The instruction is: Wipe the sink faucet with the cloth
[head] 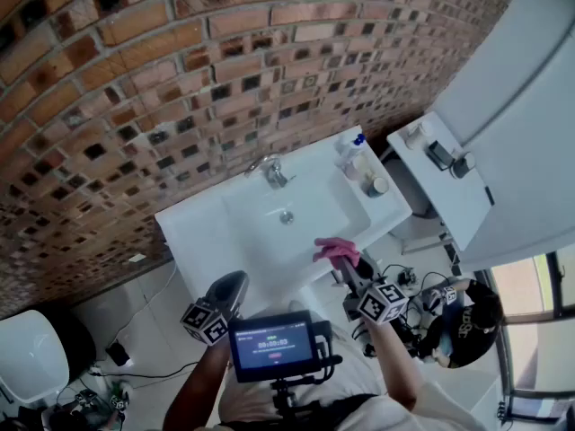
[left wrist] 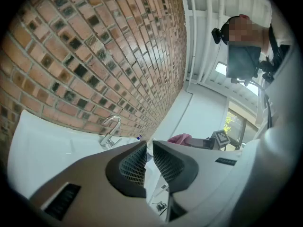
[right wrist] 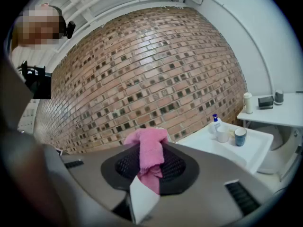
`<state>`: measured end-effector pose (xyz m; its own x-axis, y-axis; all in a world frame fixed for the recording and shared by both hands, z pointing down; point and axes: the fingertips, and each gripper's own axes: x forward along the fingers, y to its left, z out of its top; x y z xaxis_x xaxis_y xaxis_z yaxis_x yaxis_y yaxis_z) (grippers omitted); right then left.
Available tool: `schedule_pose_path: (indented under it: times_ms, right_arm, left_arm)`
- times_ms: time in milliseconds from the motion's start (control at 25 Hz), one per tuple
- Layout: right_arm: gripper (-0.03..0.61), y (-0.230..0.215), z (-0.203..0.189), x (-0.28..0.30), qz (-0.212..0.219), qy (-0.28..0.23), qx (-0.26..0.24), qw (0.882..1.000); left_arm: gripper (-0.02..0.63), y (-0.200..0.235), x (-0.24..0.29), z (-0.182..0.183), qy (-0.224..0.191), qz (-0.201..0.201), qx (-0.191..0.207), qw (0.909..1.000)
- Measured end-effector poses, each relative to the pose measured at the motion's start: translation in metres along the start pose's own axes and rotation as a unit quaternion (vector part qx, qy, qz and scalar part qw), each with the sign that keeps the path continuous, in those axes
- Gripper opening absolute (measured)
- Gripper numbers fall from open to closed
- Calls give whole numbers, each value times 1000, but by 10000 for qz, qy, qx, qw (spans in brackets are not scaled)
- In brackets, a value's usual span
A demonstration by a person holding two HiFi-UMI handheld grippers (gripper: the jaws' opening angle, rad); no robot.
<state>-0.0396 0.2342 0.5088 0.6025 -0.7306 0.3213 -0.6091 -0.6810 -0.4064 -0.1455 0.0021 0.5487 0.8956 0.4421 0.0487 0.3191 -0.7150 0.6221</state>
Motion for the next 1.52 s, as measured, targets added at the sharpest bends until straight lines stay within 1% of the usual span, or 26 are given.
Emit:
schedule_pose_path:
  times_ms: [120, 240, 360, 480, 600, 760, 880, 1000, 1040, 1120, 1240, 1360, 1520]
  right_arm:
    - [100, 10, 2, 9, -52, -13, -114, 9999]
    - [100, 16, 0, 17, -73, 23, -230, 9997]
    - [101, 13, 0, 26, -60, 101, -252, 9996]
    - [100, 9, 3, 46, 63, 172, -212, 9996]
    - [101, 3, 8, 73, 315, 250, -199, 9990]
    - [101, -15, 13, 114, 684, 430, -241, 9964]
    - [101, -36, 25, 140, 836, 522, -277, 9947]
    - [101, -56, 37, 166, 983, 581, -240, 9932]
    - [100, -62, 39, 174, 1027, 621, -238, 9925]
    - [101, -75, 38, 189, 1099, 740, -233, 9909]
    - [101, -88, 34, 207, 1238, 932, -253, 9876]
    - [101, -95, 31, 221, 1429, 1067, -340, 9834]
    - [101, -111, 22, 238, 1459, 1224, -349, 9811]
  left_arm:
    - [37, 14, -4, -3, 4, -74, -174, 9998]
    - [38, 24, -8, -1, 39, -18, -220, 9997]
    - [38, 26, -10, 3, 46, 45, -261, 9996]
    - [38, 34, -10, 7, -8, 205, -269, 9994]
    - [38, 44, -2, 9, -24, 428, -250, 9988]
    - [38, 54, 11, 10, -105, 864, -250, 9959]
    - [38, 55, 29, 12, -137, 1129, -237, 9932]
    - [38, 57, 52, 21, -261, 1329, -314, 9903]
    - [38, 59, 58, 22, -256, 1404, -318, 9893]
    - [38, 63, 69, 17, -119, 1549, -314, 9874]
    - [37, 61, 90, 12, 30, 1569, -270, 9872]
    - [37, 57, 107, 11, 71, 1646, -211, 9861]
    - [29, 58, 117, 8, -43, 1820, -395, 9825]
